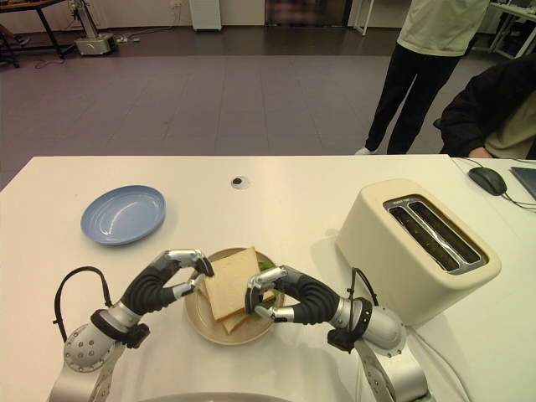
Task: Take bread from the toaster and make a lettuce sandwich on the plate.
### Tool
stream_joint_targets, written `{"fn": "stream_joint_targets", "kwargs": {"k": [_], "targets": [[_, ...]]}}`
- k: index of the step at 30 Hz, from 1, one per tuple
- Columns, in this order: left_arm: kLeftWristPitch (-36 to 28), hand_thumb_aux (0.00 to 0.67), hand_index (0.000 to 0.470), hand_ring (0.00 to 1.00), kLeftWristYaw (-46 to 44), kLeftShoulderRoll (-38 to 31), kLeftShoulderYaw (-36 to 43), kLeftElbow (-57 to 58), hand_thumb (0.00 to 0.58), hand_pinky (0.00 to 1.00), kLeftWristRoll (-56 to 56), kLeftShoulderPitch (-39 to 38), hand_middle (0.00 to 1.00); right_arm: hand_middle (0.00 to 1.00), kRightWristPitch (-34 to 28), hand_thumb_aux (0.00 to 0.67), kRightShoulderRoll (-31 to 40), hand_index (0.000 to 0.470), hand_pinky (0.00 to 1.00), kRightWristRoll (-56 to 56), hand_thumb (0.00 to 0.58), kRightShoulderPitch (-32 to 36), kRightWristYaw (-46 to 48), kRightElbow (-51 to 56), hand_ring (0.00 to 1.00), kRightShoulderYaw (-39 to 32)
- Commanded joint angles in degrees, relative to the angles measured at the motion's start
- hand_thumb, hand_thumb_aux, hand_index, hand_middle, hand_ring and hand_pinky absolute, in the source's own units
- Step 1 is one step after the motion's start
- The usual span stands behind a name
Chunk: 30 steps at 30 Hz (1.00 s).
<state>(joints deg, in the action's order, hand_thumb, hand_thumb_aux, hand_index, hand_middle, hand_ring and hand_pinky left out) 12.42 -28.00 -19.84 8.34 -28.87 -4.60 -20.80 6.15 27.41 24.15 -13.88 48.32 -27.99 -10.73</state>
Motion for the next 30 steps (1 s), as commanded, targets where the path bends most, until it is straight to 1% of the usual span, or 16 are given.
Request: {"fn": "stream_joint_targets", "kwargs": {"k": [1, 4, 6, 8, 11, 15, 20, 22, 25, 30], "targets": [[-3.68, 0.670, 0.470, 1.00, -7.47, -7.39, 4.95, -4.69, 0.580, 1.00, 0.59, -3.72, 1.00, 1.00, -0.35, 0.670, 5.27, 0.470, 1.00, -1.60, 0.580, -1.55, 5.05, -3.71, 1.00, -1.82], [-6.11, 0.670, 0.470, 1.00, -13.51, -15.77, 7.45, -8.02, 0.580, 1.00, 5.83, -6.43, 1.00, 1.00, -0.75, 0.670, 13.37, 0.470, 1.00, -6.30, 0.580, -4.73, 11.33, -6.44, 1.00, -5.25], [-6.46, 0.670, 0.470, 1.00, -15.93, -20.81, 8.22, -9.09, 0.580, 1.00, 11.95, -7.94, 1.00, 1.00, 1.17, 0.670, 17.59, 0.470, 1.00, -12.48, 0.580, -5.88, 13.62, -5.67, 1.00, -7.22], [-6.48, 0.670, 0.470, 1.00, -16.90, -24.18, 8.73, -9.47, 0.580, 1.00, 18.55, -8.87, 1.00, 1.00, 4.00, 0.670, 19.56, 0.470, 1.00, -20.02, 0.580, -5.62, 13.40, -3.98, 1.00, -8.73], [-6.78, 0.670, 0.470, 1.00, -16.10, -26.89, 9.36, -9.77, 0.580, 1.00, 31.89, -8.81, 1.00, 1.00, 6.92, 0.670, 19.33, 0.470, 1.00, -31.63, 0.580, -3.69, 8.95, -2.21, 1.00, -10.13], [-6.85, 0.670, 0.470, 1.00, -15.09, -26.15, 10.88, -8.50, 0.580, 1.00, 41.79, -7.63, 1.00, 1.00, 7.74, 0.670, 15.68, 0.470, 1.00, -42.25, 0.580, -1.11, 2.03, -0.97, 1.00, -11.27], [-6.05, 0.670, 0.470, 1.00, -12.60, -23.57, 12.75, -3.36, 0.580, 1.00, 47.58, -2.83, 1.00, 1.00, 8.01, 0.670, 9.43, 0.470, 1.00, -54.14, 0.580, 2.18, -6.03, 3.91, 1.00, -15.57], [-5.73, 0.670, 0.470, 1.00, -11.98, -22.90, 13.05, -2.17, 0.580, 1.00, 48.25, -1.30, 1.00, 1.00, 7.39, 0.670, 7.62, 0.470, 1.00, -56.56, 0.580, 3.21, -7.89, 4.88, 1.00, -16.36], [-5.17, 0.670, 0.470, 1.00, -10.84, -22.32, 13.24, 0.80, 0.580, 1.00, 49.42, 1.69, 1.00, 1.00, 7.18, 0.670, 6.83, 0.470, 1.00, -58.39, 0.580, 4.09, -8.90, 6.18, 1.00, -17.16], [-2.91, 0.670, 0.470, 1.00, -9.05, -21.47, 14.53, 9.70, 0.580, 1.00, 51.42, 10.35, 1.00, 1.00, 6.08, 0.670, 4.41, 0.470, 1.00, -61.80, 0.580, 7.43, -12.80, 9.61, 1.00, -16.82]]}}
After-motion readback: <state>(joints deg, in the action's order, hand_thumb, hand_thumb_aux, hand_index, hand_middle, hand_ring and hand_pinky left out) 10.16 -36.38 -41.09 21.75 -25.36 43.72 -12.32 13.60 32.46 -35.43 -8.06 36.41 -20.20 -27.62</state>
